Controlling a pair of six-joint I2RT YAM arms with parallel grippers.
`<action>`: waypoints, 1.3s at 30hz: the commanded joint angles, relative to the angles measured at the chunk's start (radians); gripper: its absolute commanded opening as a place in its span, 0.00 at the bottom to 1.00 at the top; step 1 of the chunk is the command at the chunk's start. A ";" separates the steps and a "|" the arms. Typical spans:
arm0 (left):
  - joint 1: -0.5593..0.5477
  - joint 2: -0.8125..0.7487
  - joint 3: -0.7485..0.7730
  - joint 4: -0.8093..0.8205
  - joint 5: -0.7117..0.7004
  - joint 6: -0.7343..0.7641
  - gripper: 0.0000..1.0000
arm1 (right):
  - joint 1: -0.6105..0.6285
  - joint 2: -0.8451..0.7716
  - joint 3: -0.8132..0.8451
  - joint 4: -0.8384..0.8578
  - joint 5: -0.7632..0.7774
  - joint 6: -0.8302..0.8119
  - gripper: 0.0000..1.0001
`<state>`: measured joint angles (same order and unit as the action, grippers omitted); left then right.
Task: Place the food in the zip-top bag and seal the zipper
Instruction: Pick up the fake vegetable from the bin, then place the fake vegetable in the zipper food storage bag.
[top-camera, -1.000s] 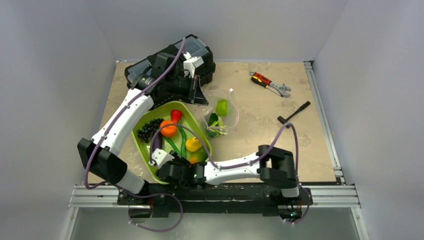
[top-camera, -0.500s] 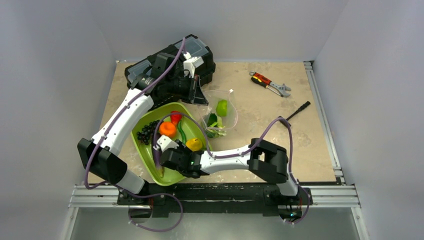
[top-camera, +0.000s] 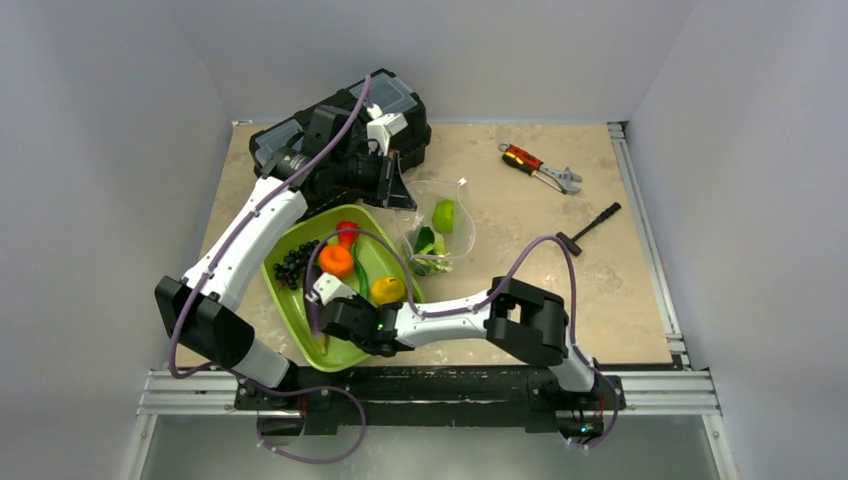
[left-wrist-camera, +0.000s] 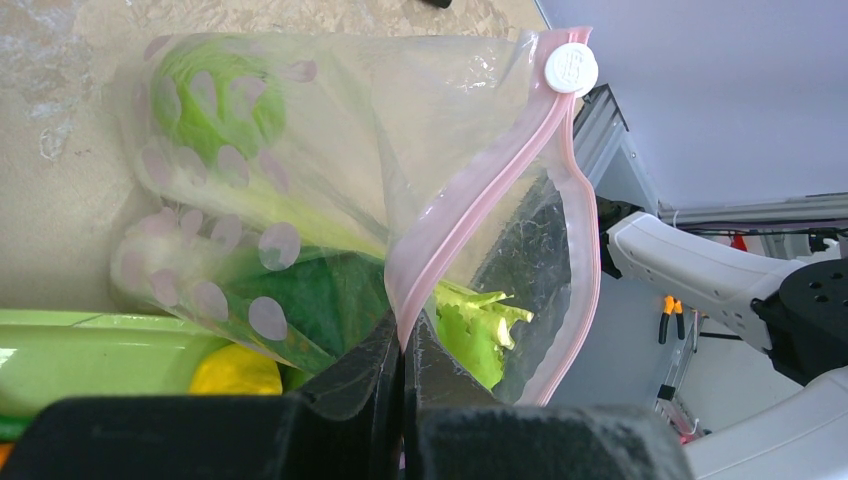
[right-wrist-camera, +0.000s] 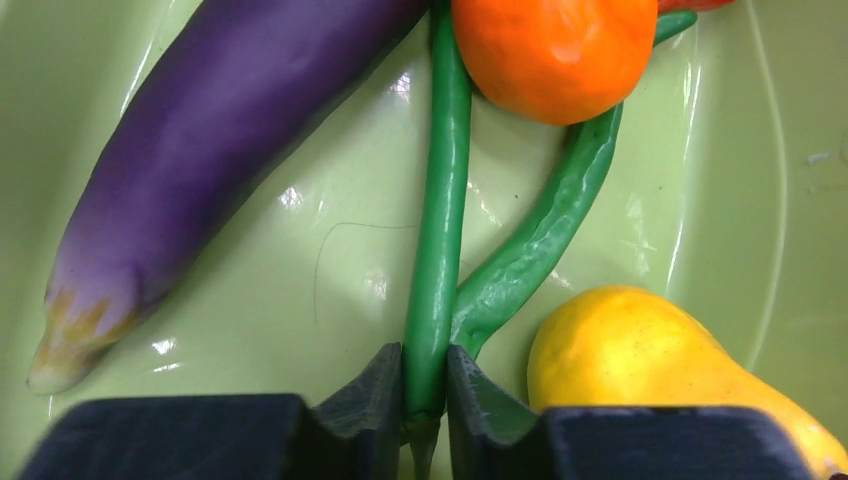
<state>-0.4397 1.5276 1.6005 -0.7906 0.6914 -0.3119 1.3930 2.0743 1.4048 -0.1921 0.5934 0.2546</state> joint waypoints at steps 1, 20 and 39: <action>0.008 -0.025 0.013 0.034 0.010 0.010 0.00 | 0.009 -0.086 0.063 -0.073 -0.010 0.011 0.12; 0.013 -0.036 0.004 0.040 -0.010 0.010 0.00 | 0.011 -0.484 -0.011 -0.302 -0.250 -0.009 0.00; 0.012 -0.059 -0.020 0.085 0.006 -0.027 0.00 | -0.025 -1.213 -0.150 -0.583 -0.274 -0.146 0.00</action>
<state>-0.4385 1.5211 1.5906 -0.7700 0.6762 -0.3218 1.3773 0.9085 1.2102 -0.6594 0.2516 0.0891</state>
